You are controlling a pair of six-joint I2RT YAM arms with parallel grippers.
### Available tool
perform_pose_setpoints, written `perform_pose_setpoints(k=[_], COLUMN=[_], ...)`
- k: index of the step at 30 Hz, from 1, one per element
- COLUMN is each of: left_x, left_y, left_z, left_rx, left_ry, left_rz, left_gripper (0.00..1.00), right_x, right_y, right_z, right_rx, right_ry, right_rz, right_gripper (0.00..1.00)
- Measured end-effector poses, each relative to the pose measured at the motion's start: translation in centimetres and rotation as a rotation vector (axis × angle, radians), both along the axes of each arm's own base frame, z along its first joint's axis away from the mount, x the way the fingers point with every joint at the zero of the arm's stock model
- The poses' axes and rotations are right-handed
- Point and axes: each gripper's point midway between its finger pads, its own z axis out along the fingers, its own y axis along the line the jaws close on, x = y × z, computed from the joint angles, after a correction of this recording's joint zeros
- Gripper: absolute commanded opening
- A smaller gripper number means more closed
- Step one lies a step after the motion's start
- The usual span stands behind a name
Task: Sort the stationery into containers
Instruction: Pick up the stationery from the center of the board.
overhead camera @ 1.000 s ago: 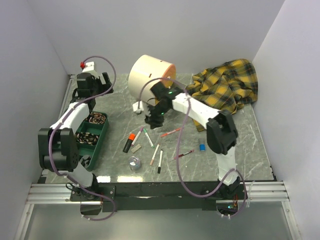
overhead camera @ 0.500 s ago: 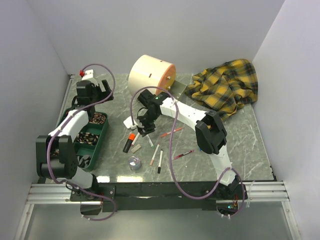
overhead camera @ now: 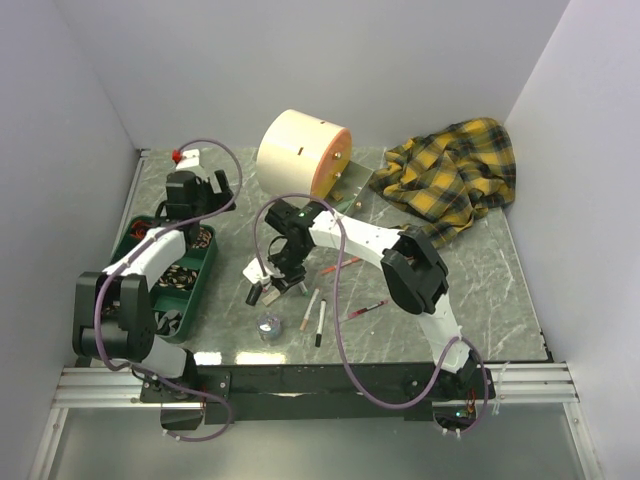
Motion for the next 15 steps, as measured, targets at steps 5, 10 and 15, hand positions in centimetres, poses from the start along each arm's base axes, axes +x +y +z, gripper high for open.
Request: perform_pose_setpoints(k=[5, 10, 15], left_x=[-0.6, -1.1, -1.5], left_y=[-1.3, -1.4, -2.1], left_z=[-0.1, 0.3, 0.6], left_rx=[0.001, 0.005, 0.012], left_ry=[-0.004, -0.014, -0.024], left_rz=[-0.021, -0.012, -0.020], left_gripper=[1.00, 0.99, 0.99], right_x=[0.1, 0.3, -0.1], right_y=[0.7, 0.8, 0.7], right_z=[-0.3, -1.0, -2.1], right_rx=[0.006, -0.016, -0.064], right_ry=[-0.005, 0.007, 0.045], right_rz=[-0.014, -0.050, -0.101], right_gripper=[0.50, 0.50, 0.50])
